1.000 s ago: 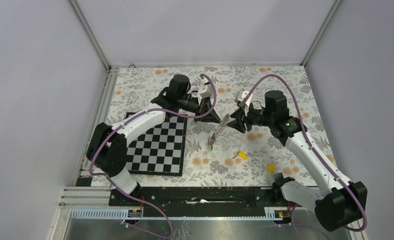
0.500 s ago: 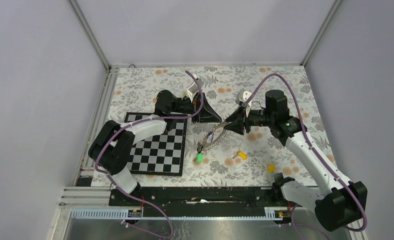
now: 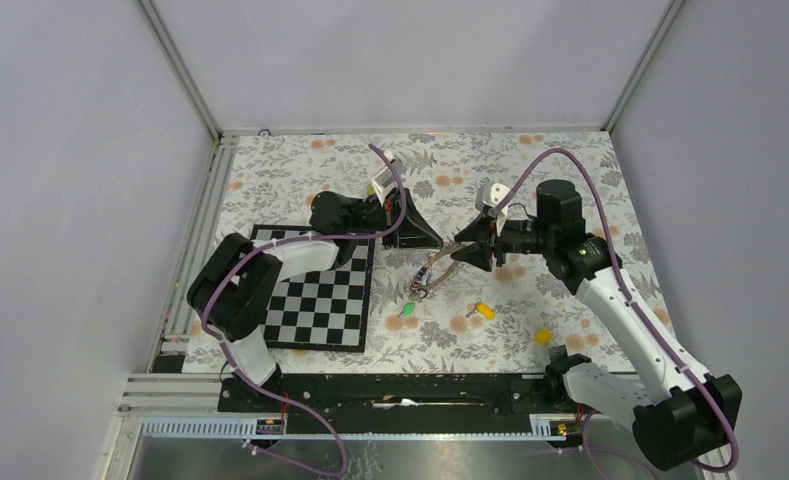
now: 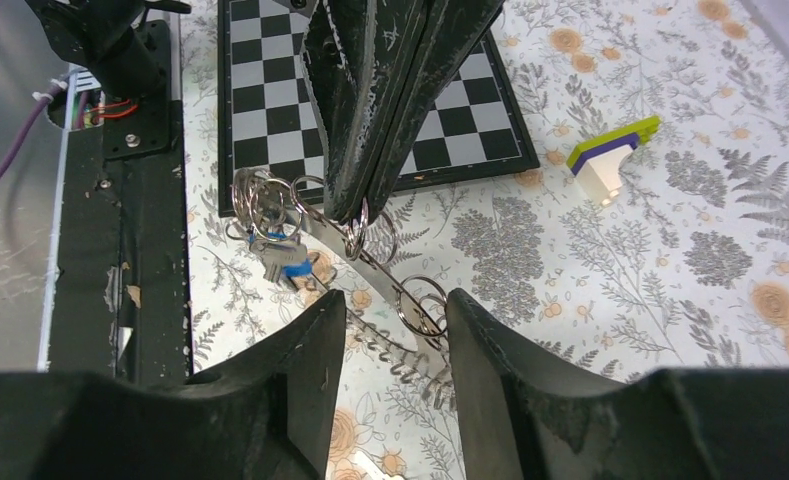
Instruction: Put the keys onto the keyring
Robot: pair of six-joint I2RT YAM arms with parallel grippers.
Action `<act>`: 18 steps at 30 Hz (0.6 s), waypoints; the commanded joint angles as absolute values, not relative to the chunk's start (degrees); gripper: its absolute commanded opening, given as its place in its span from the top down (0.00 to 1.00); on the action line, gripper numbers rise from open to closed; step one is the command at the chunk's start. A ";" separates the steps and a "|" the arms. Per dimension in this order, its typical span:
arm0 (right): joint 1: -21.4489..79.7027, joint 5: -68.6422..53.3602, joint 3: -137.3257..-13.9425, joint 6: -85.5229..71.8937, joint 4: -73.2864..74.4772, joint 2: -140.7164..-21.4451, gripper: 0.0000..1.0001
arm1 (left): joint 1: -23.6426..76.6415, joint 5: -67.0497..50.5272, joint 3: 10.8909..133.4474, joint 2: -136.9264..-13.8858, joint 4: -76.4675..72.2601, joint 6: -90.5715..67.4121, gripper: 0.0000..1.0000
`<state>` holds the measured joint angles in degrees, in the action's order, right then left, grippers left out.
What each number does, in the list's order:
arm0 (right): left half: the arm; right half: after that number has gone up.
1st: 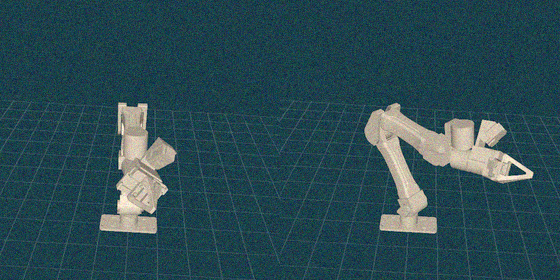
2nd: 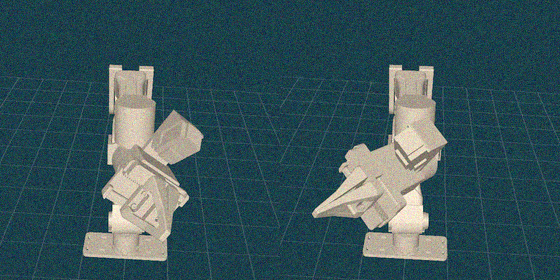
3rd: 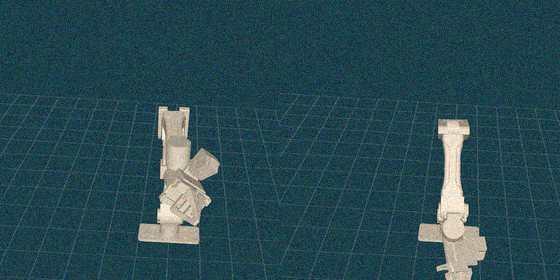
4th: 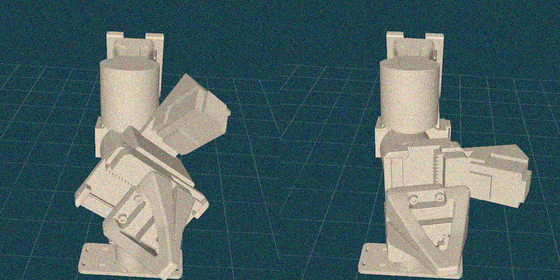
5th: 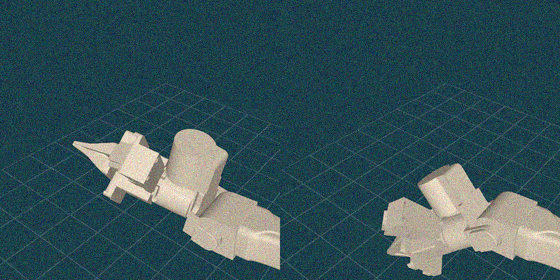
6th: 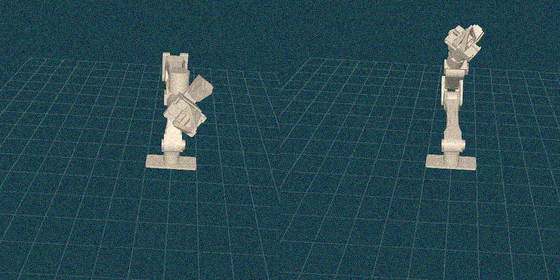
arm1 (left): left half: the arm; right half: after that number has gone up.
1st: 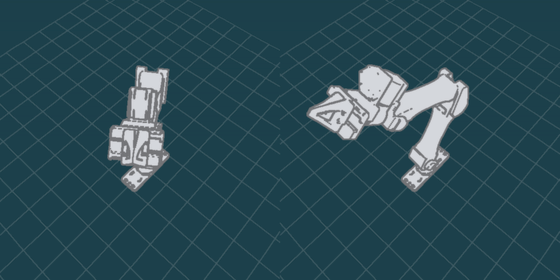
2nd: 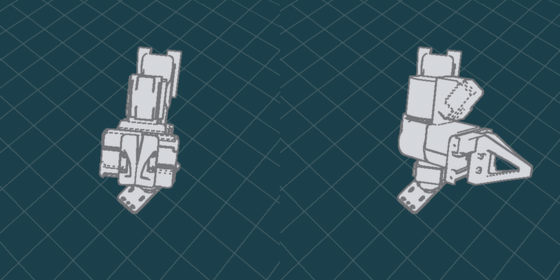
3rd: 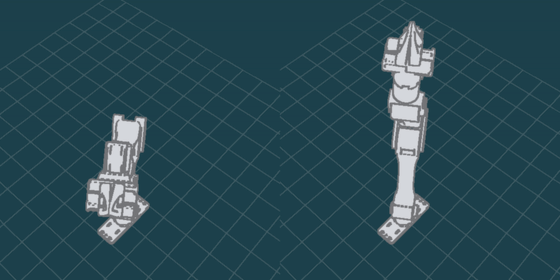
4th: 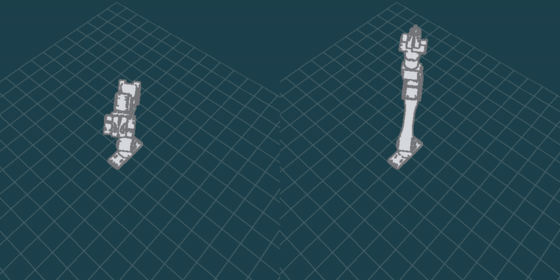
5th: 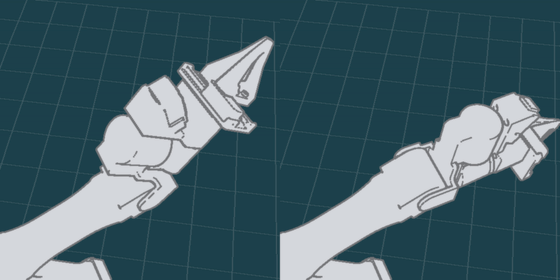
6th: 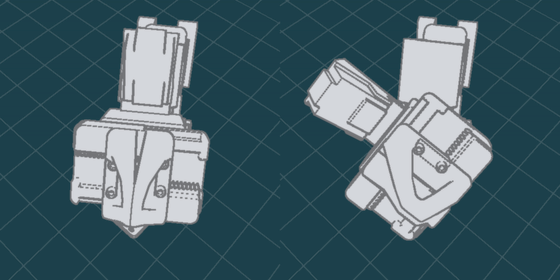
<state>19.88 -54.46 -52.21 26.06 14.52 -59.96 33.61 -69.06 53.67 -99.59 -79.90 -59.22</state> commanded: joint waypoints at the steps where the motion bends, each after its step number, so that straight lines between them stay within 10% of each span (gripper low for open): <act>1: 19.71 -52.35 -55.55 29.97 18.74 -58.33 0.50 | 33.31 -68.46 52.97 -98.02 -86.92 -58.92 0.97; 18: 19.78 -55.67 -59.57 32.80 24.14 -58.70 0.47 | 33.45 -80.83 51.10 -97.22 -90.31 -46.78 1.00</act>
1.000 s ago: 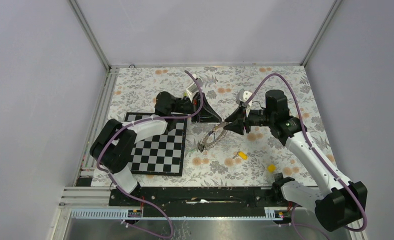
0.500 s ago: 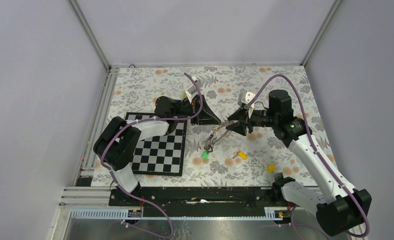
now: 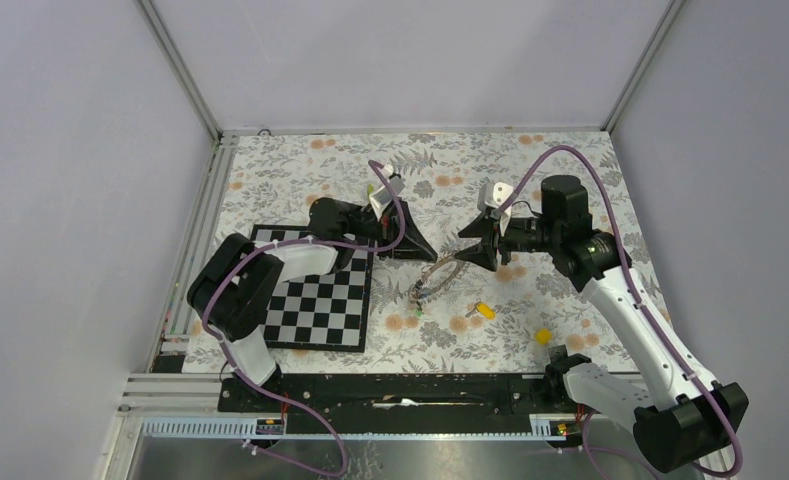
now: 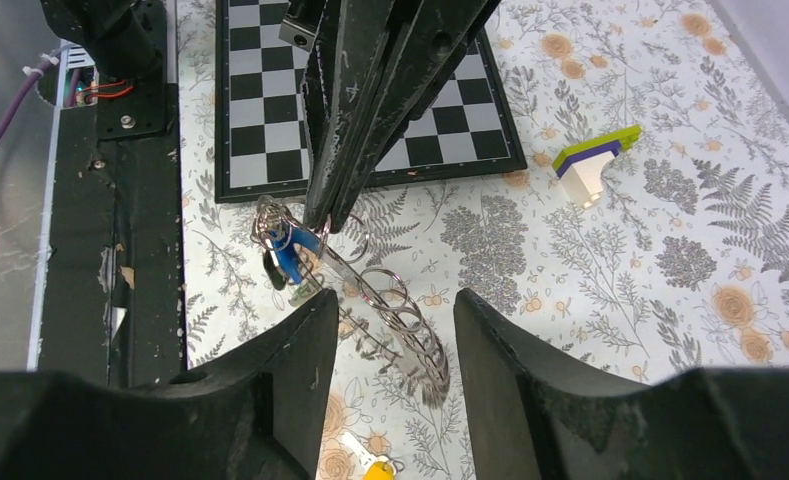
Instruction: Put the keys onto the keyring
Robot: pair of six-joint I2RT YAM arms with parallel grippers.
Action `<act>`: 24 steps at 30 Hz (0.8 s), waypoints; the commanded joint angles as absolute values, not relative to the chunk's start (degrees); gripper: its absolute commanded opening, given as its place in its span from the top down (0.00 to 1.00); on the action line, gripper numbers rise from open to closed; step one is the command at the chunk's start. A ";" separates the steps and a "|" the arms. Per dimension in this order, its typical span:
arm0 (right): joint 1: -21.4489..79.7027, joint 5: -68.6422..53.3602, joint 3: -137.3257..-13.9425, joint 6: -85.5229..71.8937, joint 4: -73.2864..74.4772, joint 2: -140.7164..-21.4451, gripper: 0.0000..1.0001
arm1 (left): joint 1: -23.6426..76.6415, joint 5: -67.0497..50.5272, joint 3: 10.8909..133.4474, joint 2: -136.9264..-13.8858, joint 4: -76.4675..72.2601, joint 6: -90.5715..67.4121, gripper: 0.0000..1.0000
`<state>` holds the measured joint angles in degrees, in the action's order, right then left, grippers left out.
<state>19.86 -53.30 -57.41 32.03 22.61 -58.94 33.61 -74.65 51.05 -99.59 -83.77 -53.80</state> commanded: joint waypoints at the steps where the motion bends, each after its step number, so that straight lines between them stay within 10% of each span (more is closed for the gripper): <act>1: 19.79 -56.06 -59.39 32.68 24.02 -58.86 0.47 | 33.43 -82.35 51.26 -97.21 -90.35 -45.10 1.00; 24: 22.92 -59.42 -55.81 28.39 20.25 -62.09 0.50 | 30.76 -94.86 58.36 -100.34 -91.66 -40.64 1.00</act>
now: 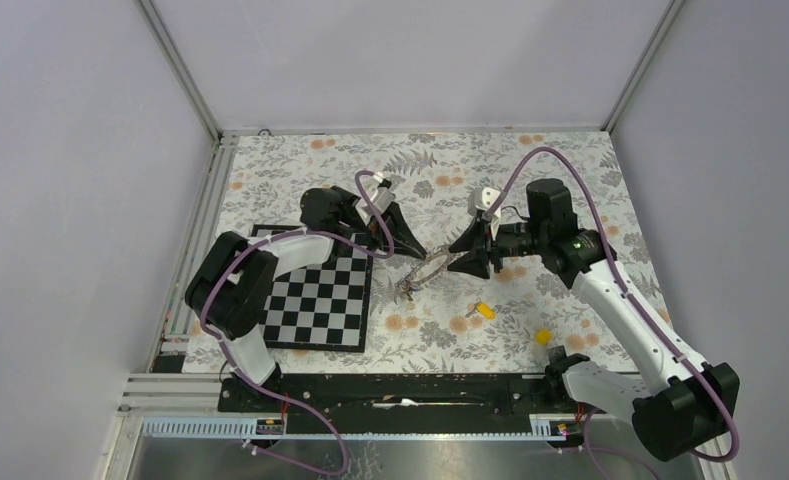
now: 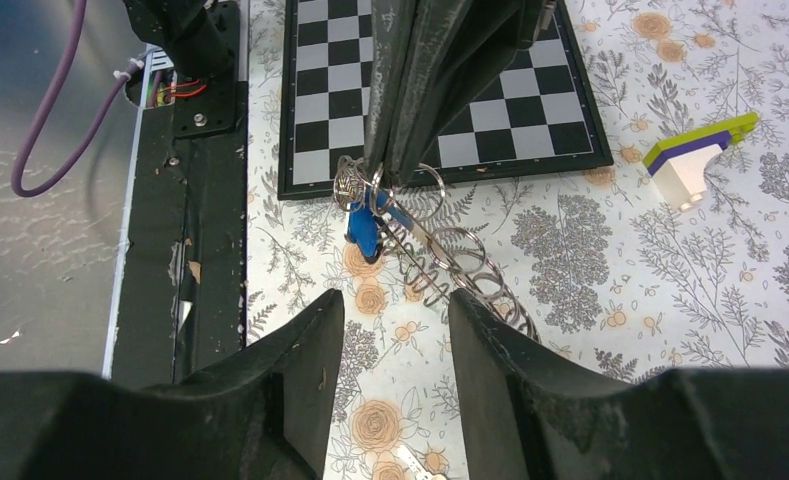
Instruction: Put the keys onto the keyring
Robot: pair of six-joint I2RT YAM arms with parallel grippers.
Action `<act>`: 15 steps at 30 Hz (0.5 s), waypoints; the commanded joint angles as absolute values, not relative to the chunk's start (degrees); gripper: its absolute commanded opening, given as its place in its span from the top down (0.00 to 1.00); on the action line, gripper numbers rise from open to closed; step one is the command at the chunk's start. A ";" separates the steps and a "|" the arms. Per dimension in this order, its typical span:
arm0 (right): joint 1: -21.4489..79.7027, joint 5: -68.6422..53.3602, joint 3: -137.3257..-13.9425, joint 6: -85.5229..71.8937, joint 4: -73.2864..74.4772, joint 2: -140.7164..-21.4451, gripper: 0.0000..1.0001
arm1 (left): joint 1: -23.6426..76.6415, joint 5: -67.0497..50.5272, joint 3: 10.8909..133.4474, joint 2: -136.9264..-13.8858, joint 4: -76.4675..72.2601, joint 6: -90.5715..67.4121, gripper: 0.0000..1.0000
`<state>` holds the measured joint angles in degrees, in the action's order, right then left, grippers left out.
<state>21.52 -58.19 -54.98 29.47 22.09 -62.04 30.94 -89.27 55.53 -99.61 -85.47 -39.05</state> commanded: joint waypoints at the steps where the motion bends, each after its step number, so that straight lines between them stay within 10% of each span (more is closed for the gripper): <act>1: 23.29 -58.40 -55.81 27.83 19.82 -62.08 0.51 | 30.72 -94.34 58.61 -100.73 -91.67 -41.90 1.00; 15: 26.73 -51.59 -57.13 22.19 14.96 -65.52 0.53 | 30.75 -86.75 59.97 -102.31 -91.49 -53.03 1.00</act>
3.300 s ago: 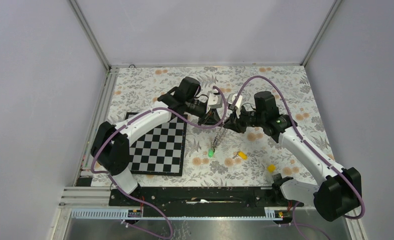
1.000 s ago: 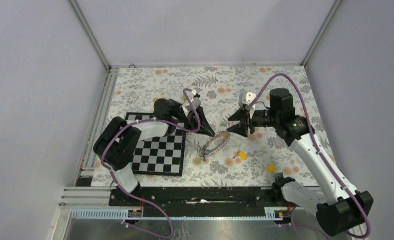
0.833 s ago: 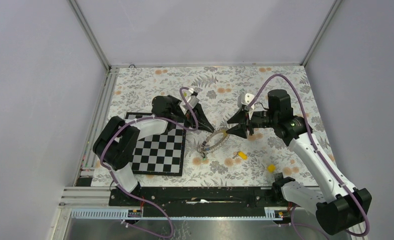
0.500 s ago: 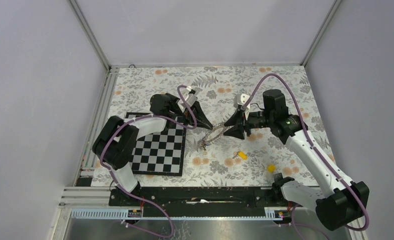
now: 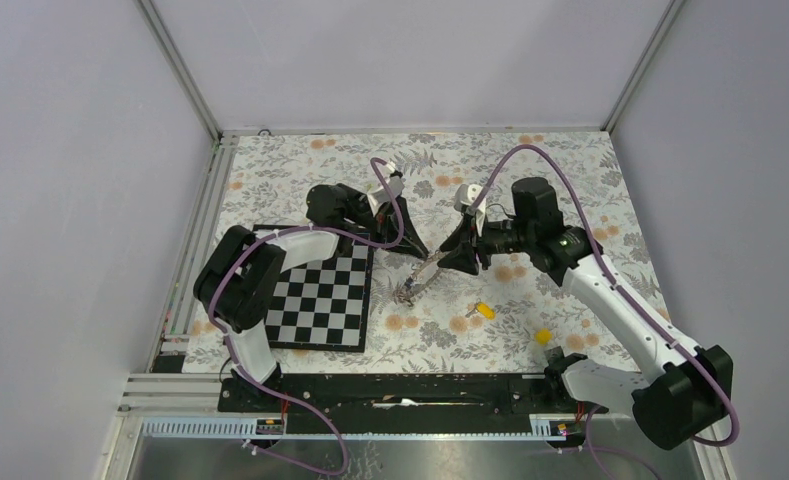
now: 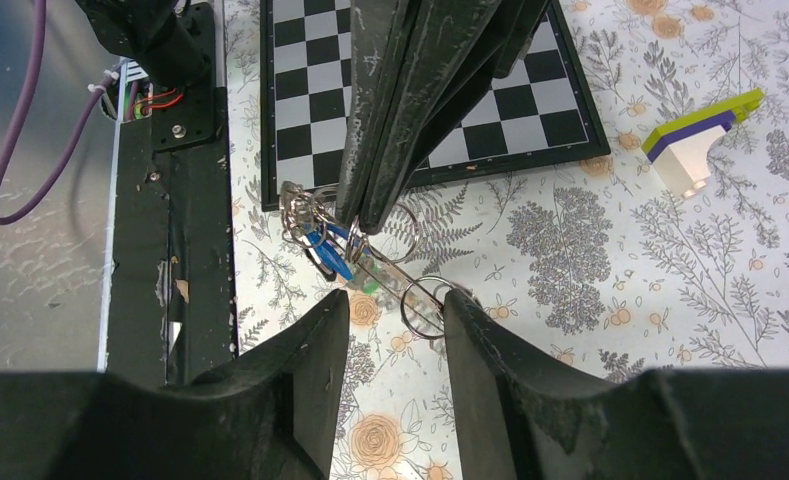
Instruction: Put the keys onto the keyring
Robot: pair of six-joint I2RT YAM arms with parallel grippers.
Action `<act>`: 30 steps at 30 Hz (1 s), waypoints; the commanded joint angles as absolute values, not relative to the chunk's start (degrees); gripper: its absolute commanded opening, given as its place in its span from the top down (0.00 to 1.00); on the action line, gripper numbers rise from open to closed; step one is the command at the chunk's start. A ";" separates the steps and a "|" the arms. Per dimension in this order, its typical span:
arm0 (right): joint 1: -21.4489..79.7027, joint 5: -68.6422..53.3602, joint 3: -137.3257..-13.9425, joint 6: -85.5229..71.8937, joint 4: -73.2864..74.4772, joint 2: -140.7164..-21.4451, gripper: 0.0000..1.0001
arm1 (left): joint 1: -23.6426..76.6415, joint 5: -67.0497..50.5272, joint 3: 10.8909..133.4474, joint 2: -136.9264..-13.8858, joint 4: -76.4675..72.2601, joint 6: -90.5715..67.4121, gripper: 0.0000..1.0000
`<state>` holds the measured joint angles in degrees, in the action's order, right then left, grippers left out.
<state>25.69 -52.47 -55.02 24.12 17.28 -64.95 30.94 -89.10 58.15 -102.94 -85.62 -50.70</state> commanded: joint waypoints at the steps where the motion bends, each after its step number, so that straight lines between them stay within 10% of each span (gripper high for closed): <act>1: 26.81 -51.59 -57.32 22.03 14.81 -65.74 0.53 | 30.76 -86.69 59.76 -102.31 -91.56 -53.02 1.00; 30: 29.85 -49.64 -58.62 21.08 14.37 -69.30 0.57 | 30.76 -87.06 60.56 -104.58 -91.54 -52.47 1.00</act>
<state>28.88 -51.05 -57.39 21.67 15.97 -68.93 30.94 -88.88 58.15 -104.62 -85.65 -52.51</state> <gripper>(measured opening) 0.446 0.010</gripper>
